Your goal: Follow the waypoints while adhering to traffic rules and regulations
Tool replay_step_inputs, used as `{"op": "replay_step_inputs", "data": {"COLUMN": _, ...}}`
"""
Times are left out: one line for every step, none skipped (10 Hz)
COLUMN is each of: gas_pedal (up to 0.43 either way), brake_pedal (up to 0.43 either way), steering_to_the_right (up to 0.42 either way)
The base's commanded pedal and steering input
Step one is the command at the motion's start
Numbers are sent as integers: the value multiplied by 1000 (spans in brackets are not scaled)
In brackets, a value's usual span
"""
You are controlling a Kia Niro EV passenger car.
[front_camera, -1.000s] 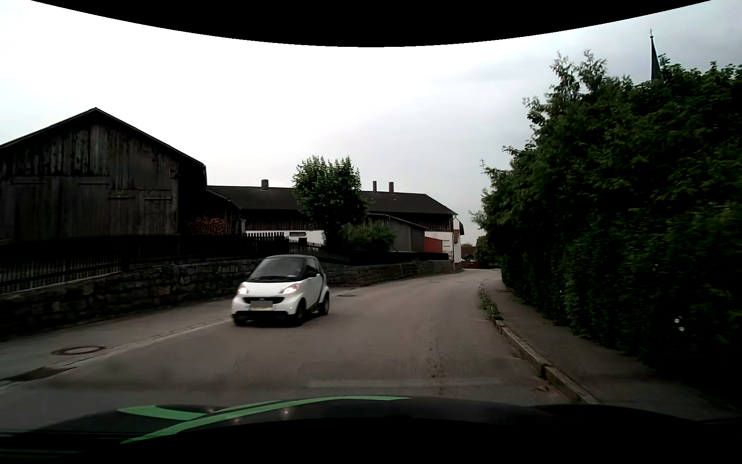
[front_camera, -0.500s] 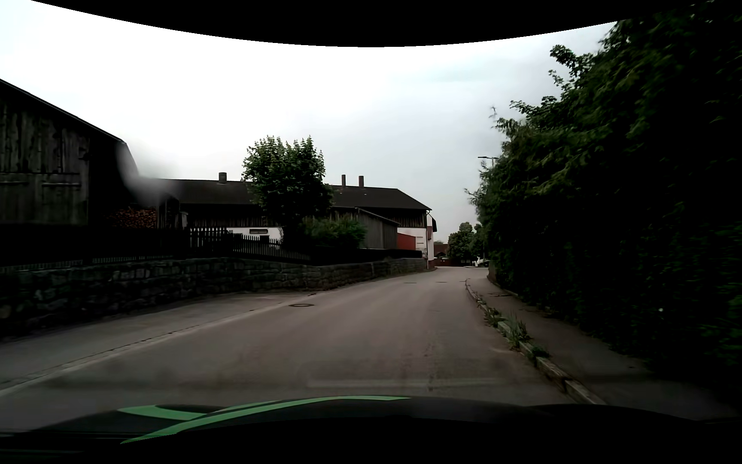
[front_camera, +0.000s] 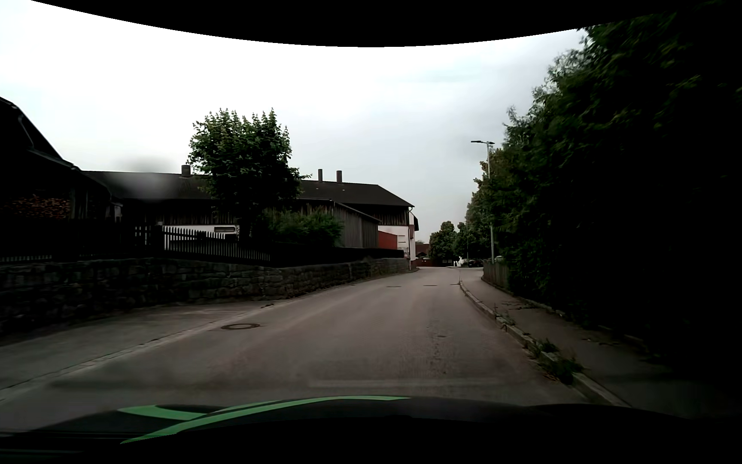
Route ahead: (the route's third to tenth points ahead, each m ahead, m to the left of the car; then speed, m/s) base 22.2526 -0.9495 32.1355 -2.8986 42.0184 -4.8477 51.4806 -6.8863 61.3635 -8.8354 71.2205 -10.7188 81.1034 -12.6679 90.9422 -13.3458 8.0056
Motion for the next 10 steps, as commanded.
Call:
{"op": "replay_step_inputs", "data": {"gas_pedal": 67, "brake_pedal": 0, "steering_to_the_right": 53}}
{"op": "replay_step_inputs", "data": {"gas_pedal": 79, "brake_pedal": 0, "steering_to_the_right": 53}}
{"op": "replay_step_inputs", "data": {"gas_pedal": 79, "brake_pedal": 0, "steering_to_the_right": 53}}
{"op": "replay_step_inputs", "data": {"gas_pedal": 98, "brake_pedal": 0, "steering_to_the_right": 53}}
{"op": "replay_step_inputs", "data": {"gas_pedal": 98, "brake_pedal": 0, "steering_to_the_right": 53}}
{"op": "replay_step_inputs", "data": {"gas_pedal": 98, "brake_pedal": 0, "steering_to_the_right": 53}}
{"op": "replay_step_inputs", "data": {"gas_pedal": 98, "brake_pedal": 0, "steering_to_the_right": 54}}
{"op": "replay_step_inputs", "data": {"gas_pedal": 98, "brake_pedal": 0, "steering_to_the_right": 56}}
{"op": "replay_step_inputs", "data": {"gas_pedal": 98, "brake_pedal": 0, "steering_to_the_right": 56}}
{"op": "replay_step_inputs", "data": {"gas_pedal": 110, "brake_pedal": 0, "steering_to_the_right": 57}}
